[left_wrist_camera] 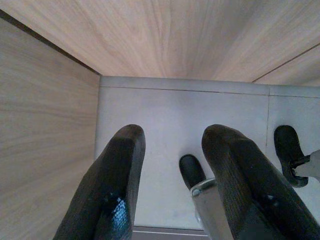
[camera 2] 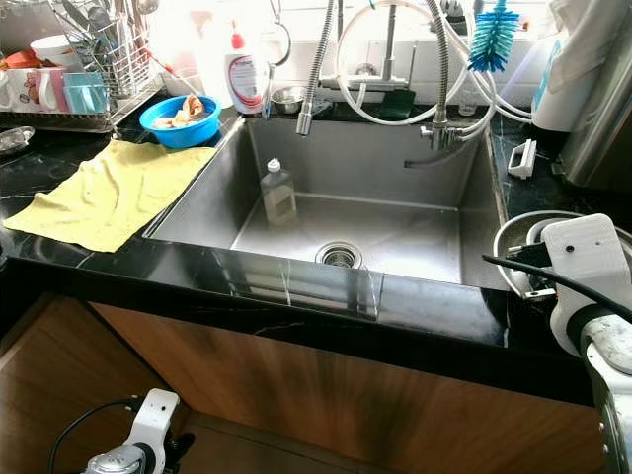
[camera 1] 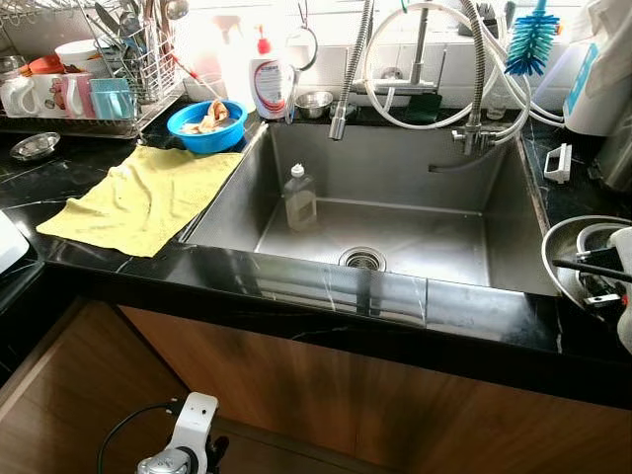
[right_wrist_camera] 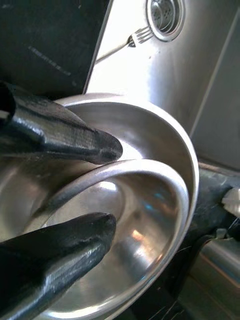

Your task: Kitchen organization

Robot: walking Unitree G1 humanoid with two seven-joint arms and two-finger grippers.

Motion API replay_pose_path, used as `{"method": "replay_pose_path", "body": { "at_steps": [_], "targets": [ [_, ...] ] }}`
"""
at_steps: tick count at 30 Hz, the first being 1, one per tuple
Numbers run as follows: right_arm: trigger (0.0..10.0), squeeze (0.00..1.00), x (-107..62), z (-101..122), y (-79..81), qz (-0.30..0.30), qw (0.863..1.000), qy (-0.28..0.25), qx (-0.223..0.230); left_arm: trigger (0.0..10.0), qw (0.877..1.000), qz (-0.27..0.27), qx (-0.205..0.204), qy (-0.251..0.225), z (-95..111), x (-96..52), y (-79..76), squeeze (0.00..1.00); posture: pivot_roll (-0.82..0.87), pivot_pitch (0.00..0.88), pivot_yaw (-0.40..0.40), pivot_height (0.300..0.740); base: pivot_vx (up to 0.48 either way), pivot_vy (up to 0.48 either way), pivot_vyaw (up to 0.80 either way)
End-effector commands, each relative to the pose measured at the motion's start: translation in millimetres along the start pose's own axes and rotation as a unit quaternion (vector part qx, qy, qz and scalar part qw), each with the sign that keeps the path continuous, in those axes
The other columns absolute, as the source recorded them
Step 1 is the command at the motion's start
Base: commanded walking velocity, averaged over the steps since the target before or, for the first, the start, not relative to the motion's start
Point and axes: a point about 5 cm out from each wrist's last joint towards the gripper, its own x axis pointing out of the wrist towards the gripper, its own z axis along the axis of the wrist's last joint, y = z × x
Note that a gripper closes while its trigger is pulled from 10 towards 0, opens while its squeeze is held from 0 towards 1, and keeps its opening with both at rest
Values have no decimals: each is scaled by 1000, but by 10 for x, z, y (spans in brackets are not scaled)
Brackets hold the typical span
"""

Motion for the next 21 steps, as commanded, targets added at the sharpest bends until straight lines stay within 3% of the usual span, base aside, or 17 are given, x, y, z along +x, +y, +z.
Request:
{"method": "replay_pose_path", "body": {
  "at_steps": [1, 21],
  "targets": [
    [0, 0, 16, 26, 28, 7, 1000, -7, 1, 10000, 1000, 8, 8, 12, -58, -22, 53, 0, -267, 0, 83, 740, 0, 0, 0],
    [0, 0, 40, 65, 30, 6, 1000, -20, -1, 10000, 1000, 20, -5, 17, -66, -34, 111, 0, -265, 0, 85, 740, 0, 0, 0]
  ]
}}
